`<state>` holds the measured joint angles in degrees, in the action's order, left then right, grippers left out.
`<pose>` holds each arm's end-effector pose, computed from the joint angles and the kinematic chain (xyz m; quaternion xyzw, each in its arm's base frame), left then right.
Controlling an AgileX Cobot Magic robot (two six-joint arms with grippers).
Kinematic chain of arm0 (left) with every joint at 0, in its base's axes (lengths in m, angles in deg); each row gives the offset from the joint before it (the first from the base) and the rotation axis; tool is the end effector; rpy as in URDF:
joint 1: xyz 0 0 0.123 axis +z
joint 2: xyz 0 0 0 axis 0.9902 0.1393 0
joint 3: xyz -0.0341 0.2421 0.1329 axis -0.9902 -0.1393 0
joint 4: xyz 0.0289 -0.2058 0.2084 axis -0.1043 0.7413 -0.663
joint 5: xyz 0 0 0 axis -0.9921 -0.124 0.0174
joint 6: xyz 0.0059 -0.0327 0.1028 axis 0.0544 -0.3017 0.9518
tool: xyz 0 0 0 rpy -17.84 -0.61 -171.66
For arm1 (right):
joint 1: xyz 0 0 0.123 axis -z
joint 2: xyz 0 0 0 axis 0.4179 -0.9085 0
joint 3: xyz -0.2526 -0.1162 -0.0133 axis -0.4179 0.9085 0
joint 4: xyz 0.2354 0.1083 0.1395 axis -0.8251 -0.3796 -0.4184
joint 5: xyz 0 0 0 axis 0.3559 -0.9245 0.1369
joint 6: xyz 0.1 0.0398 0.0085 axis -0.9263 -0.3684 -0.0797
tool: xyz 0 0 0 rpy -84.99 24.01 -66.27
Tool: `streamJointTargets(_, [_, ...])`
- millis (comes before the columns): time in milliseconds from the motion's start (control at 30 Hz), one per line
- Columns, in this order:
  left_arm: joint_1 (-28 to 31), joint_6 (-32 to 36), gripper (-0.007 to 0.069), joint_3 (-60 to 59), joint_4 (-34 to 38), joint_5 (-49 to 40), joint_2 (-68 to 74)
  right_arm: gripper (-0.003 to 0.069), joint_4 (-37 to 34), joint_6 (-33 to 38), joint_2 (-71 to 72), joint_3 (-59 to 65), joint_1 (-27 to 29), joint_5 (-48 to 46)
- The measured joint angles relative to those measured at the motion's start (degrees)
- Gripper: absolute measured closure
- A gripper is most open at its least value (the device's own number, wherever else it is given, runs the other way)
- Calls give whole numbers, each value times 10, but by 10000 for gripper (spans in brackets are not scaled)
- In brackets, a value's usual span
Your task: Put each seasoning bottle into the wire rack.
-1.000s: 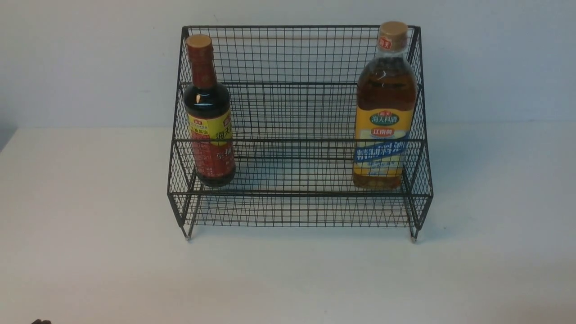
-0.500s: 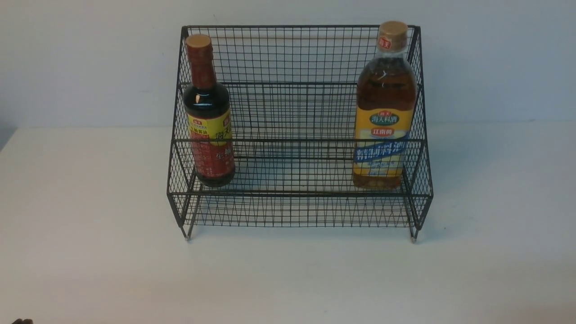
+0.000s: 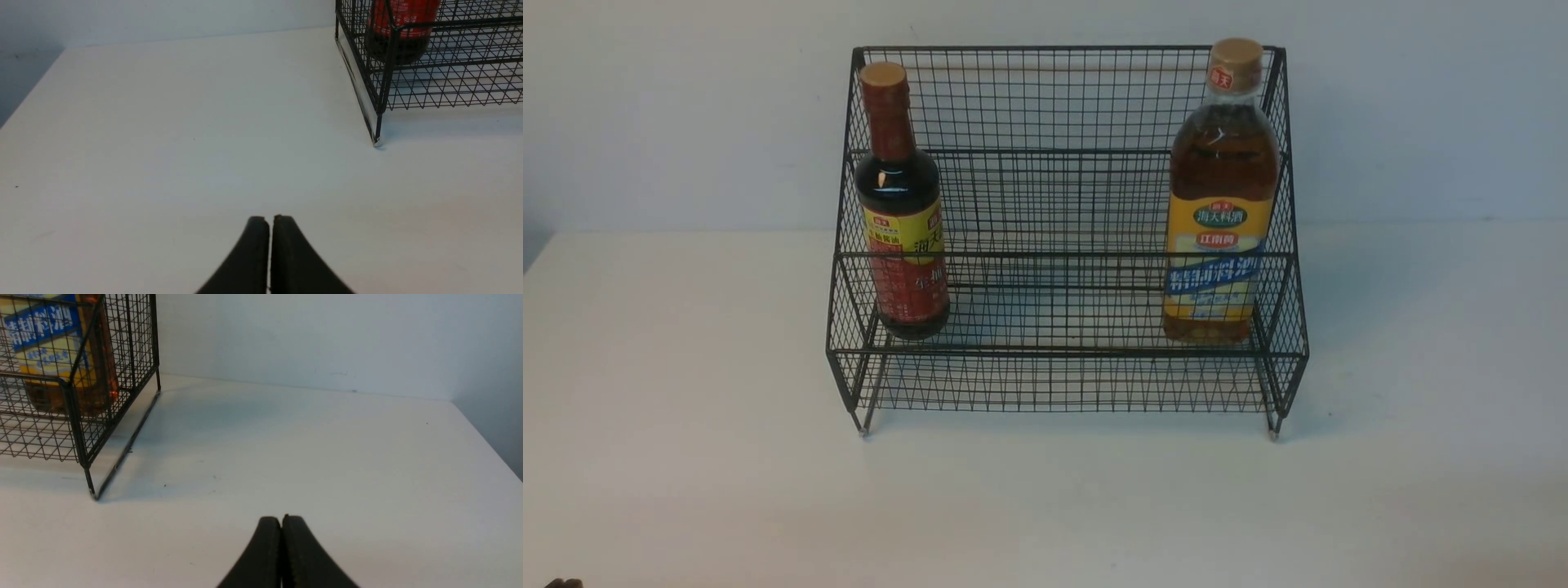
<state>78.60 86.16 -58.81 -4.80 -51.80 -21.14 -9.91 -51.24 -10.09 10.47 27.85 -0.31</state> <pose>0.1189 -0.0048 0.1646 0.0221 0.8049 -0.0053 0.5930 0.1189 -0.0057 0.1675 -0.0195 0.8010 -0.0427 0.5968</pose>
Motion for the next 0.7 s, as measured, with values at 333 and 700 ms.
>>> streamJointTargets(333, [0,0,629,0,0,0,0,673,0,0,0,0,0,0])
streamJointTargets(700, [0,5,629,0,0,0,0,673,0,-1,0,0,0,0])
